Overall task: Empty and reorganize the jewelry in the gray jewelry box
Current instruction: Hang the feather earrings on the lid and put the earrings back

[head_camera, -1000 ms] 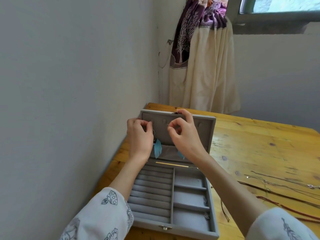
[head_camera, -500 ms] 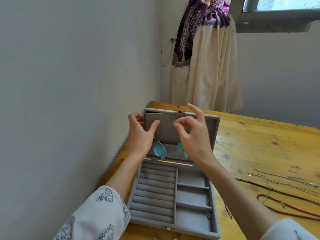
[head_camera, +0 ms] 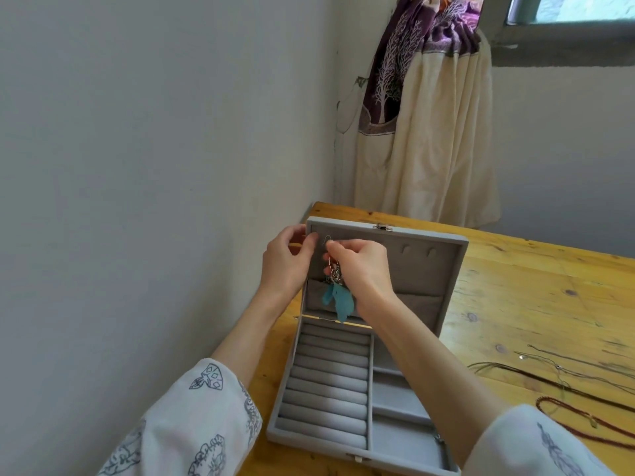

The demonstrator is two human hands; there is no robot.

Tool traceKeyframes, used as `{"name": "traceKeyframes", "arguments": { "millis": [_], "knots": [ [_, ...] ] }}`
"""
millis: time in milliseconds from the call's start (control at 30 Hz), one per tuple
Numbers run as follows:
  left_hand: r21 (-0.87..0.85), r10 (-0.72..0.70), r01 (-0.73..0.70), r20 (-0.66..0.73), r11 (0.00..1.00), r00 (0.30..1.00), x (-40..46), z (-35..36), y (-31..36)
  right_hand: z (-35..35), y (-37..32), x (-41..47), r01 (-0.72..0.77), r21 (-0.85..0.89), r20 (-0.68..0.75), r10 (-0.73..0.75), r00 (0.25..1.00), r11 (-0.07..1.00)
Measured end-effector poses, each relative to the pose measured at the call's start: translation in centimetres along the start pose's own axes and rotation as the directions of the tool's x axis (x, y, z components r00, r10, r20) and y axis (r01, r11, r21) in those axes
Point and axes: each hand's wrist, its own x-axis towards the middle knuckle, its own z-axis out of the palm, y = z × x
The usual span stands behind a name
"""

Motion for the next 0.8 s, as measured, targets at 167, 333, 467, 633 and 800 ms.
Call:
{"name": "traceKeyframes", "arguments": {
  "millis": [167,333,467,633,800],
  "knots": [
    [-0.013,-0.002,0.002,-0.009,1.000,1.000,-0.4,-0.2,0.2,1.0,-0.1,-0.2,0.030,-0.052,-0.150,-0.037,0.988,0.998],
    [-0.039,-0.026,0.026,0.020,0.999,0.999,-0.6,-0.6,0.6,1.0,0.1,-0.8,0.008,-0.040,-0.187,-0.015,0.982,0.999],
    [-0.041,-0.030,0.032,0.032,0.999,0.999,-0.8,-0.7,0.8,1.4,0.8,-0.5,-0.027,-0.061,-0.207,0.014,0.978,0.998],
    [-0.007,-0.040,0.040,0.030,0.999,0.999,-0.7,-0.9,0.9,1.5,1.3,-0.2,-0.054,-0.111,-0.191,0.032,0.981,0.992],
    [0.010,-0.058,0.058,0.024,0.998,0.998,-0.5,-0.7,0.9,0.9,1.1,0.1,-0.025,-0.250,-0.171,-0.019,0.985,0.968]
  ]
}}
